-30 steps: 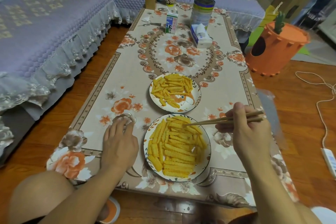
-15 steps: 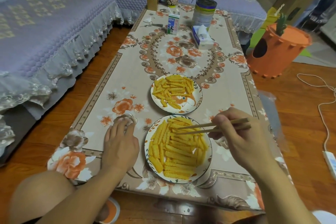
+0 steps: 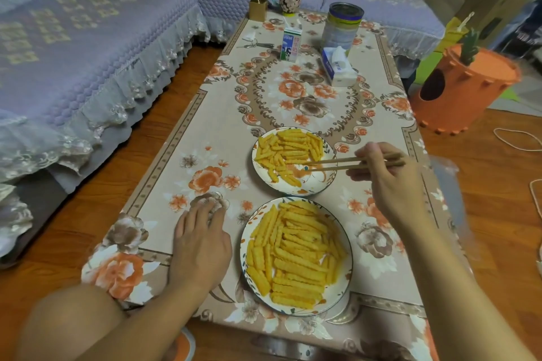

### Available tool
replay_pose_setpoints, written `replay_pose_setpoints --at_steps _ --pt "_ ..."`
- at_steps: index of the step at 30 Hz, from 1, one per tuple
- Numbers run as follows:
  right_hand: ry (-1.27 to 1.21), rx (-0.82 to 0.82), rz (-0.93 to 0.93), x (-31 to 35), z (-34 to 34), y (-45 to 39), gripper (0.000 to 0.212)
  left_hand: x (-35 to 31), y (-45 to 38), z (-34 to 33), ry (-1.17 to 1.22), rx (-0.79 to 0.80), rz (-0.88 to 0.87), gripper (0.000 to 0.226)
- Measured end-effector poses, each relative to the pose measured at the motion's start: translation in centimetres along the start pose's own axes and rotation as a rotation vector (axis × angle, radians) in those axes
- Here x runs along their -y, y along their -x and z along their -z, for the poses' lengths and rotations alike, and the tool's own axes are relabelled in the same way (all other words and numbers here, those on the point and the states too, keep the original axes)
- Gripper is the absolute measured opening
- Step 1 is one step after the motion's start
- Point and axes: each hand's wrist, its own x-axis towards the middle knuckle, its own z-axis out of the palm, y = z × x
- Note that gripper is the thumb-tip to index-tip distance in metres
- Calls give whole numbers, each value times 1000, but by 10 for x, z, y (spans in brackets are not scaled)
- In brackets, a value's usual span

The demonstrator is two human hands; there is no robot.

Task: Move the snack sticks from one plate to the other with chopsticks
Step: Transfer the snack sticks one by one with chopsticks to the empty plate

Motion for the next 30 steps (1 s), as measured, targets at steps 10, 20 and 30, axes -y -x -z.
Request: replay_pose_setpoints --at_steps 10,20,30 --pt "17 -20 -68 -12 -16 -27 36 1 -2 1 13 12 17 59" --pt "-184 -89 -137 34 42 46 44 1 0 -1 11 1 7 56" --pt "-115 -79 -136 30 47 91 34 0 1 0 14 14 0 49"
